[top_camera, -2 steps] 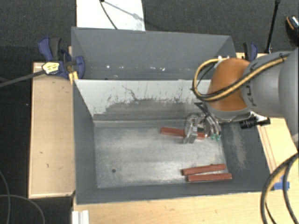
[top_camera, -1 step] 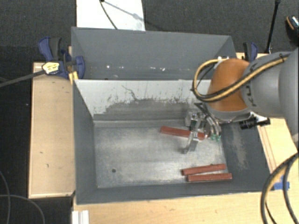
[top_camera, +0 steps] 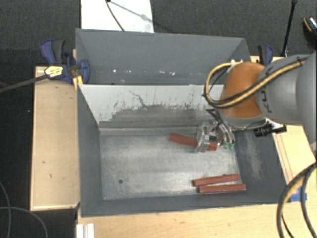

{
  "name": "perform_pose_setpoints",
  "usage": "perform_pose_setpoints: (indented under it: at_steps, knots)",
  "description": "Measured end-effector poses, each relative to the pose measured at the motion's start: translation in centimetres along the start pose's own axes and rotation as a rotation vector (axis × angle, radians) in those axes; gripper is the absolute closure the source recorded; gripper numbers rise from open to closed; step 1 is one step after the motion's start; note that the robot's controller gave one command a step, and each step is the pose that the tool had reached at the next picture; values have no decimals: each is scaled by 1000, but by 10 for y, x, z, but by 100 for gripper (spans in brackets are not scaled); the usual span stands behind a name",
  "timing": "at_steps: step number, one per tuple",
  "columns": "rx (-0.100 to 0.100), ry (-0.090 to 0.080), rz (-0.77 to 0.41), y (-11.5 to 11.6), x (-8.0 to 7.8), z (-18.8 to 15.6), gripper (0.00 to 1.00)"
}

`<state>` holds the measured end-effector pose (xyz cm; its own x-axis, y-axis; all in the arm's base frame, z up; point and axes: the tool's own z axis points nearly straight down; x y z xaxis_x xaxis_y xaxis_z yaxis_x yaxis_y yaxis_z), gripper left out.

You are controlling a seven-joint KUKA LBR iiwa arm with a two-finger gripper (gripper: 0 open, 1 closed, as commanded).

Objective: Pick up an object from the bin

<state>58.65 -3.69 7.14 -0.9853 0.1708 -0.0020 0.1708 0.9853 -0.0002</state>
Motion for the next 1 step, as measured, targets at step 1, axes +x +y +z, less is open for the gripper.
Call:
perform_pose_setpoints:
  at_steps: [1]
  knots:
    - [0, -8, -77, -8, -1, -111, 100]
